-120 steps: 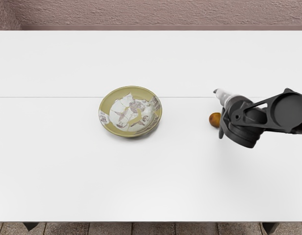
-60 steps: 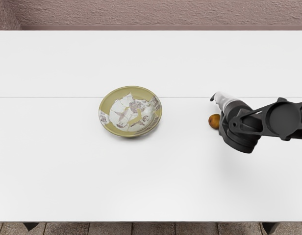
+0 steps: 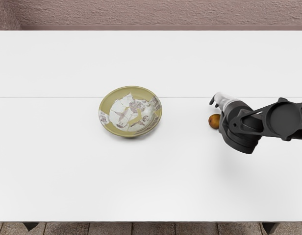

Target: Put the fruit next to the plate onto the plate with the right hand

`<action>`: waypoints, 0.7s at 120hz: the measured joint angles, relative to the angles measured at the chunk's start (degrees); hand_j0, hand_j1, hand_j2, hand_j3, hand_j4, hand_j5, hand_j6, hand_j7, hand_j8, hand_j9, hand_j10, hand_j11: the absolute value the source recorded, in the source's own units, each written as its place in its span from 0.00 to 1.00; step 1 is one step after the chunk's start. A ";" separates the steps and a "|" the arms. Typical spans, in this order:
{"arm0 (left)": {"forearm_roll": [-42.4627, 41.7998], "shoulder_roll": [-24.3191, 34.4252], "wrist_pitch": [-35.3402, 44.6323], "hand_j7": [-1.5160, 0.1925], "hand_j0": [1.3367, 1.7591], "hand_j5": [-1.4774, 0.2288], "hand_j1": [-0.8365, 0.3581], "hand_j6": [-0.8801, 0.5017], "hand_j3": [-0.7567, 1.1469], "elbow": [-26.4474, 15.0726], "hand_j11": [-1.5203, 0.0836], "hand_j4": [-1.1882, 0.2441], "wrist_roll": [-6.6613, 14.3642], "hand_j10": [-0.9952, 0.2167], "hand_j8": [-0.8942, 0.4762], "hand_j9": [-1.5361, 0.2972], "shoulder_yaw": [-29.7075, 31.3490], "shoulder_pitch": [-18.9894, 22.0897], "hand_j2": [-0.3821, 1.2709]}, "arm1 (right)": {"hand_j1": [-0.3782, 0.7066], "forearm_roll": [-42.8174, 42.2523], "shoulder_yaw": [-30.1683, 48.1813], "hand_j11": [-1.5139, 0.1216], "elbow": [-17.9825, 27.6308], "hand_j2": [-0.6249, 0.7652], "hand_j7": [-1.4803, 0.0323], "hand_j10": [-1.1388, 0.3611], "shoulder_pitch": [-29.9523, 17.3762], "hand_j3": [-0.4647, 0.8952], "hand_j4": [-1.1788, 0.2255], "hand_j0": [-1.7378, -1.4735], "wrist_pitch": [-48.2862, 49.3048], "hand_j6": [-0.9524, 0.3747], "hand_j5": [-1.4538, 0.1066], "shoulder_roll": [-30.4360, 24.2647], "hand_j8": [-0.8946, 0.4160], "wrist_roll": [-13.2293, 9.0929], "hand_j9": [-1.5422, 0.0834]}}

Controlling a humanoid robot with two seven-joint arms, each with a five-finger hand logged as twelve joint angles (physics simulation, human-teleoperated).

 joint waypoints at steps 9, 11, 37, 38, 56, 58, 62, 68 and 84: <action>0.00 0.00 0.00 0.88 0.76 0.86 0.99 0.63 0.40 0.00 0.94 0.83 0.00 0.82 0.65 0.84 0.00 0.00 0.23 | 0.39 0.04 0.00 0.67 0.01 0.40 0.70 0.54 0.01 0.34 0.61 0.30 0.00 0.47 0.66 -0.08 0.43 0.00 0.69; 0.00 0.00 0.00 0.88 0.76 0.86 0.99 0.63 0.40 0.00 0.94 0.83 0.00 0.82 0.65 0.84 0.00 0.00 0.23 | 0.39 0.04 0.00 0.66 0.02 0.40 0.70 0.54 0.00 0.34 0.61 0.30 0.00 0.47 0.66 -0.08 0.43 0.00 0.69; 0.00 0.00 0.00 0.88 0.76 0.86 0.99 0.63 0.40 0.00 0.94 0.83 0.02 0.82 0.65 0.84 0.00 0.00 0.23 | 0.40 0.15 -0.04 0.66 0.04 0.40 0.69 0.54 -0.19 0.34 0.60 0.30 0.00 0.46 0.65 0.16 0.43 0.00 0.68; 0.00 0.00 0.00 0.88 0.76 0.86 0.99 0.63 0.40 0.00 0.94 0.83 0.02 0.82 0.65 0.84 0.00 0.00 0.23 | 0.40 0.16 -0.04 0.66 0.05 0.40 0.69 0.54 -0.19 0.34 0.60 0.30 0.00 0.46 0.65 0.17 0.43 0.00 0.68; 0.00 0.00 0.00 0.88 0.76 0.86 0.99 0.63 0.40 0.00 0.94 0.83 0.01 0.82 0.65 0.84 0.00 0.00 0.23 | 0.40 0.38 -0.06 0.66 0.33 0.40 0.69 0.53 -0.22 0.34 0.60 0.30 0.00 0.46 0.65 0.00 0.43 0.00 0.68; 0.00 0.00 0.00 0.88 0.76 0.86 0.99 0.63 0.40 0.00 0.94 0.83 0.01 0.82 0.65 0.84 0.00 0.00 0.23 | 0.40 0.40 -0.06 0.66 0.36 0.40 0.69 0.53 -0.23 0.34 0.60 0.30 0.00 0.46 0.65 -0.03 0.43 0.00 0.68; 0.00 0.00 0.00 0.88 0.76 0.86 0.99 0.63 0.40 0.00 0.94 0.83 0.01 0.82 0.65 0.84 0.00 0.00 0.23 | 0.40 0.43 -0.06 0.66 0.43 0.40 0.69 0.53 -0.23 0.34 0.60 0.30 0.00 0.46 0.65 -0.09 0.42 0.00 0.68; 0.00 0.00 0.00 0.88 0.76 0.86 0.99 0.63 0.40 0.00 0.94 0.83 0.02 0.82 0.65 0.84 0.00 0.00 0.23 | 0.41 0.46 -0.08 0.65 0.51 0.40 0.68 0.53 -0.23 0.34 0.59 0.30 0.00 0.46 0.65 -0.15 0.42 0.00 0.67; 0.00 0.00 0.00 0.88 0.76 0.86 0.99 0.63 0.40 0.00 0.94 0.83 0.00 0.82 0.65 0.84 0.00 0.00 0.23 | 0.43 0.49 -0.13 0.64 0.66 0.40 0.67 0.52 -0.25 0.34 0.58 0.30 0.00 0.44 0.63 -0.15 0.41 0.00 0.66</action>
